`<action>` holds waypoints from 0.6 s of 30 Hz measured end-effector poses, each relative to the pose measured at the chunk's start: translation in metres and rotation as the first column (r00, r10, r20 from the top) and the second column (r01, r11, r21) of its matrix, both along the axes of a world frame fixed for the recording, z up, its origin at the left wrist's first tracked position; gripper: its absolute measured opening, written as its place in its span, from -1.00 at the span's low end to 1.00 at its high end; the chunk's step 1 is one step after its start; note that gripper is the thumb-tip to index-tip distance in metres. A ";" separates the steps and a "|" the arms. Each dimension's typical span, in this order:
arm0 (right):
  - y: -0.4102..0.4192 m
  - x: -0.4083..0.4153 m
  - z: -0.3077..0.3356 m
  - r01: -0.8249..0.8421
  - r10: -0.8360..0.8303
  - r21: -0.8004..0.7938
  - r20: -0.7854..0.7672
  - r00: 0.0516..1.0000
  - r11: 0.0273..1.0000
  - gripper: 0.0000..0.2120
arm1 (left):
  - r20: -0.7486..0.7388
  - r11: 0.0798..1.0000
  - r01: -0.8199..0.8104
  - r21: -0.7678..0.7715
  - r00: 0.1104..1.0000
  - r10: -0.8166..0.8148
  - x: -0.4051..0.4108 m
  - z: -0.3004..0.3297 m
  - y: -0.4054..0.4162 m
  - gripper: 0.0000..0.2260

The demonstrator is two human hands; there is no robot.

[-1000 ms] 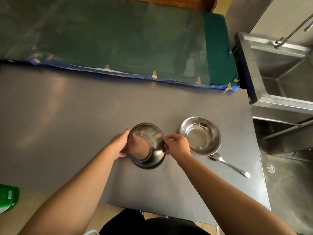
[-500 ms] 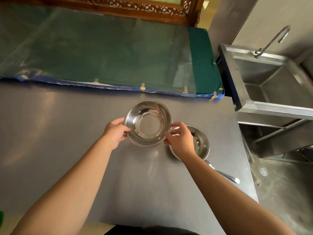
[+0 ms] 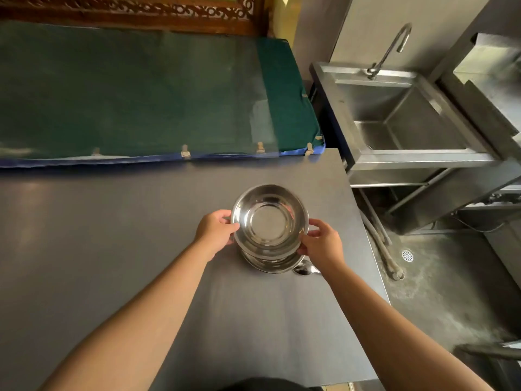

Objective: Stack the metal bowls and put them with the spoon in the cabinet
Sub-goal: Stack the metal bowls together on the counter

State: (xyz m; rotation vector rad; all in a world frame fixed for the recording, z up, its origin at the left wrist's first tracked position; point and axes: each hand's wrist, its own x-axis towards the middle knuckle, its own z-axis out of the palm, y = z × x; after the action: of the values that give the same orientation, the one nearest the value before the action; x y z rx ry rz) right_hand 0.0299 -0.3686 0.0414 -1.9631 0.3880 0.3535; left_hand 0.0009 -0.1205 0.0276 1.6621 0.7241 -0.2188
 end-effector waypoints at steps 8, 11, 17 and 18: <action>-0.030 -0.003 -0.033 -0.030 0.022 -0.111 -0.072 0.997 0.993 -0.72 | -0.104 0.895 0.232 0.381 0.973 -0.207 -0.002 -0.027 -0.030 -0.62; -0.032 -0.005 -0.043 -0.064 0.053 -0.142 -0.081 0.995 0.988 -0.75 | -0.138 0.887 0.256 0.384 0.966 -0.219 -0.005 -0.036 -0.035 -0.55; -0.031 -0.004 -0.057 -0.110 0.097 -0.153 -0.091 0.991 0.982 -0.75 | -0.142 0.916 0.201 0.346 0.977 -0.161 -0.008 -0.045 -0.039 -0.49; -0.030 -0.004 -0.059 -0.117 0.103 -0.153 -0.096 0.990 0.981 -0.73 | -0.146 0.919 0.191 0.344 0.978 -0.149 -0.007 -0.047 -0.039 -0.48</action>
State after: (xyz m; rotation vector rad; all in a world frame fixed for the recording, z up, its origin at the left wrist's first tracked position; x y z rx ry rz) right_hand 0.0258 -0.3983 -0.0176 -2.1346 0.3742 0.4946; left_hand -0.0058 -0.1595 -0.0190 2.0776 0.7376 -0.3256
